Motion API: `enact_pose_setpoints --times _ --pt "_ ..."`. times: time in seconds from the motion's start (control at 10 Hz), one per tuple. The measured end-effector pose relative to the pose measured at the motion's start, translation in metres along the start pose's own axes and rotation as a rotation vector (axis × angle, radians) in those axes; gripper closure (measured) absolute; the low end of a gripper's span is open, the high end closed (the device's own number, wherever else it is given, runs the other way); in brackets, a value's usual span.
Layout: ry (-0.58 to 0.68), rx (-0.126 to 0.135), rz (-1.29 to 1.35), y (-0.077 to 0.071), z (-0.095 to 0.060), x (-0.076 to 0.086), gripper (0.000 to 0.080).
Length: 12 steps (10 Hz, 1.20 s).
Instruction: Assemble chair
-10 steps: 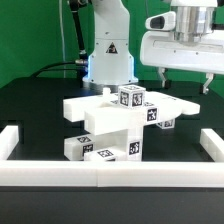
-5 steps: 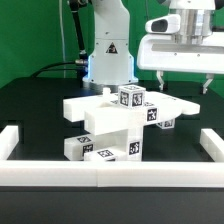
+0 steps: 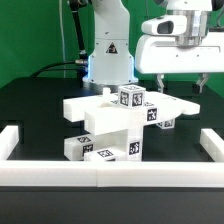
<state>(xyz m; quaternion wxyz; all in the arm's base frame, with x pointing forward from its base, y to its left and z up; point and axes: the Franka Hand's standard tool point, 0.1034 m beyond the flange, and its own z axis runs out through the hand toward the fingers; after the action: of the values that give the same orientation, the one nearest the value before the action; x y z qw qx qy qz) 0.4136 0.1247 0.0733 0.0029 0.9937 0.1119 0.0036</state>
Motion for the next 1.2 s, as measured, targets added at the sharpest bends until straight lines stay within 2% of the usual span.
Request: enact_pose_setpoints --times 0.1,0.3,0.7,1.2 --pt "-0.005 -0.003 -0.107 0.005 0.003 -0.001 0.0150" --pt "-0.006 -0.014 -0.158 0.010 0.008 -0.002 0.0150" --pt "-0.006 -0.049 -0.134 0.031 0.026 -0.004 0.0150" --pt "-0.021 -0.069 -0.120 0.031 0.041 -0.002 0.0150"
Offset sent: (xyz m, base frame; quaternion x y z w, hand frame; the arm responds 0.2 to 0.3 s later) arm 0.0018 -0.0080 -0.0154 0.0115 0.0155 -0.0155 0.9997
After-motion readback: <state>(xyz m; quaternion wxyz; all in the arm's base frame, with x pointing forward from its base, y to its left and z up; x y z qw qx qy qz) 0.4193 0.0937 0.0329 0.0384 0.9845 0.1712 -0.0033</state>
